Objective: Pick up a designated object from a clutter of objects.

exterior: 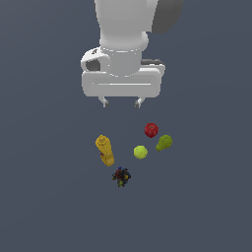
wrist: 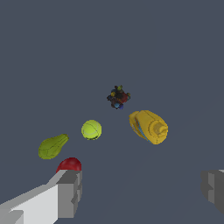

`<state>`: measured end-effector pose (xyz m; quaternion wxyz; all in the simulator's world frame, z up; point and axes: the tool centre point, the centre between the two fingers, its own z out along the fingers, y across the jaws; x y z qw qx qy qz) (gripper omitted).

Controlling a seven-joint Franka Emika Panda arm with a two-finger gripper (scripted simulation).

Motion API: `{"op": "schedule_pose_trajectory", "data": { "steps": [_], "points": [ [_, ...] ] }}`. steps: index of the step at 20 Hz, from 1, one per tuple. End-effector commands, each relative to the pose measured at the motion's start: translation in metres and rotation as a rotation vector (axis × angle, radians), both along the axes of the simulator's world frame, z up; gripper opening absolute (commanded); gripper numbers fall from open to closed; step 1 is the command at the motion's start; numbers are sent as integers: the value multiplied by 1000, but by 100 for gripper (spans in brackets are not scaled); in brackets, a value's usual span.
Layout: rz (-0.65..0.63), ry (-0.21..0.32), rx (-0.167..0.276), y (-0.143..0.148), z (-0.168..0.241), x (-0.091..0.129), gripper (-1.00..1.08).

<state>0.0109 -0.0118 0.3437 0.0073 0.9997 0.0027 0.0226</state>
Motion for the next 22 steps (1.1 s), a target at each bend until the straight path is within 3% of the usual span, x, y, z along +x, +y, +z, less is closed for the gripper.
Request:
{"op": "schedule_pose_trajectory", "data": {
  "steps": [1,22],
  "points": [
    [0,0,0,0,0,0,100],
    [-38,-23,28,3,1,5,100]
  ]
}}
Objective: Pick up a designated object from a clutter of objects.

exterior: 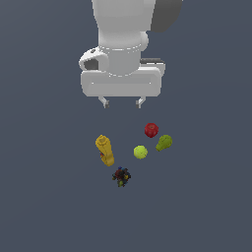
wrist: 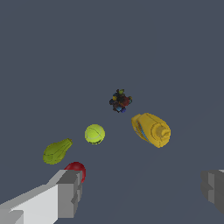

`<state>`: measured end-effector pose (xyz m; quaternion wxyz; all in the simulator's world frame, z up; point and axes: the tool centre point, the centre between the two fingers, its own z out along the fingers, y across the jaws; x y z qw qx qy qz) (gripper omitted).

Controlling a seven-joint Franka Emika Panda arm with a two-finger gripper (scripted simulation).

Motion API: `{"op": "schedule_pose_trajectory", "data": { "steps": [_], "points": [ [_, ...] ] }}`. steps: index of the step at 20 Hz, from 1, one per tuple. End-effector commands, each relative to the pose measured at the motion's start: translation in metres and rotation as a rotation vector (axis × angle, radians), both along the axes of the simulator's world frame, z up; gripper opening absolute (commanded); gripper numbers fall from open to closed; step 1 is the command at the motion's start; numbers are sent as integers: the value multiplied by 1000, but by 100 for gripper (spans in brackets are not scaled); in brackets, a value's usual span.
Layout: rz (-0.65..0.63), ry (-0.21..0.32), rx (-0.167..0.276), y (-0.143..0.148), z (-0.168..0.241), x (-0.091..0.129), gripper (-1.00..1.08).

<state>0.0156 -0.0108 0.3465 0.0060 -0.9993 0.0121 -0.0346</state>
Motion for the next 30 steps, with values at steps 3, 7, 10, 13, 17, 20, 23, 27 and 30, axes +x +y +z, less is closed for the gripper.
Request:
{"op": "schedule_pose_trajectory", "data": {
  "steps": [3,7,10,13,17,20,23,27,30],
  "points": [
    [-36,3,4,7,-8,1,100],
    [-84,7,9,16,-18,3,100],
    [-129,10,14,24,-28,4,100],
    [-183,14,19,34,-40,5,100],
    [-261,21,26,49,-56,5,100],
    [-320,25,30,60,-69,5,100],
    [-378,30,34,70,-81,4,100],
    [-457,37,38,85,-98,3,100],
    [-516,41,40,95,-110,1,100]
  ]
}}
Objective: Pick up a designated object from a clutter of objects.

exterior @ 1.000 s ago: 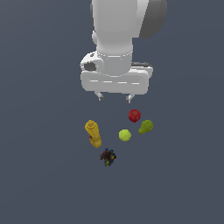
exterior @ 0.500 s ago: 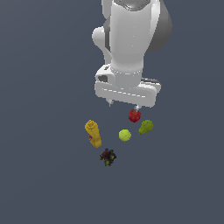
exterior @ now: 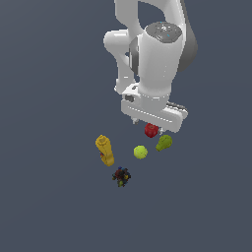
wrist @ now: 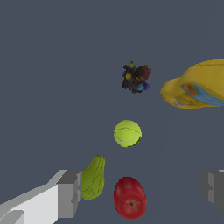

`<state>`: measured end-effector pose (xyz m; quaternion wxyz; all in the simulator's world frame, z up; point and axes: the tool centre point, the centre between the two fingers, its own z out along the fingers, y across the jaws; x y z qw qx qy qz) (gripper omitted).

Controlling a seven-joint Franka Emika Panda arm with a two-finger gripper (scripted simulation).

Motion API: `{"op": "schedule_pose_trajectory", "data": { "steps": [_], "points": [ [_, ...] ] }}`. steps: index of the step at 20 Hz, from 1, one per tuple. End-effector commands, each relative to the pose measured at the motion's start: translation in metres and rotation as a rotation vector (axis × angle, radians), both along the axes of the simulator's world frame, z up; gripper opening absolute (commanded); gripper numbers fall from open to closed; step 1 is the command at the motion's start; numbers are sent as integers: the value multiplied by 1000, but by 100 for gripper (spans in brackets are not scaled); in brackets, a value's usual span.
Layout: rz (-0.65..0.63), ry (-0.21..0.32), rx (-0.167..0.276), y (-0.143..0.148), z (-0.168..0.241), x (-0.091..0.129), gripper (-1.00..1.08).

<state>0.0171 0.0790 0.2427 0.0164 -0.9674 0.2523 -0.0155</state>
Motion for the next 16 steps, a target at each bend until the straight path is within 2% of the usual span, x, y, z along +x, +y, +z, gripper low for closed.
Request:
{"op": "schedule_pose_trajectory", "data": {
  "steps": [1,16],
  "points": [
    [-50,4,2,9,-10,-2,100],
    [-345,27,5,59,-71,-20,100]
  ]
}}
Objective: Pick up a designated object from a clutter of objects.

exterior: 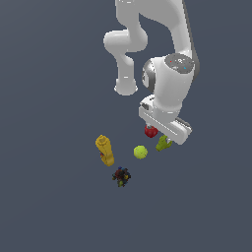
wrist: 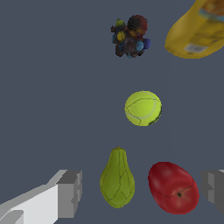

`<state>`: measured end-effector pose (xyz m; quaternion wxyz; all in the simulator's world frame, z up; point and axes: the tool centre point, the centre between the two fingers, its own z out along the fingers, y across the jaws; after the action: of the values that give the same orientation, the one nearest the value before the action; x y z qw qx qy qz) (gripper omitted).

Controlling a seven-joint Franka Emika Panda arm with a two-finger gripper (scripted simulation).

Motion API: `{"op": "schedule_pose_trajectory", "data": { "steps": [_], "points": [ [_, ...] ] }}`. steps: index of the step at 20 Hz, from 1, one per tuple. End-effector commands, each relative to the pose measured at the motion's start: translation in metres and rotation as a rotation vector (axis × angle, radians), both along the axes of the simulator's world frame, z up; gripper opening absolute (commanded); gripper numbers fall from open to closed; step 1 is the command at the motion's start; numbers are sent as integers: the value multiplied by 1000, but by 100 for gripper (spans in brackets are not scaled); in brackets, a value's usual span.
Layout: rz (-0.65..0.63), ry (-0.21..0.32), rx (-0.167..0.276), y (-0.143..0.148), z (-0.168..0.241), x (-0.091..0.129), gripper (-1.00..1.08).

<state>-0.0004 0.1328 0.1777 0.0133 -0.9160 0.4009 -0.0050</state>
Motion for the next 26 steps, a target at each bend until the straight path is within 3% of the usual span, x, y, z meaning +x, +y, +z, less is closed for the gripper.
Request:
{"op": "schedule_pose_trajectory", "data": {
  "steps": [1,16,26],
  "points": [
    [-51,3,0,8,-10,-4,100],
    [-335,20,-10,49,-66,-32,100],
    [-434,24,-15,62,-84,-44,100]
  ]
}}
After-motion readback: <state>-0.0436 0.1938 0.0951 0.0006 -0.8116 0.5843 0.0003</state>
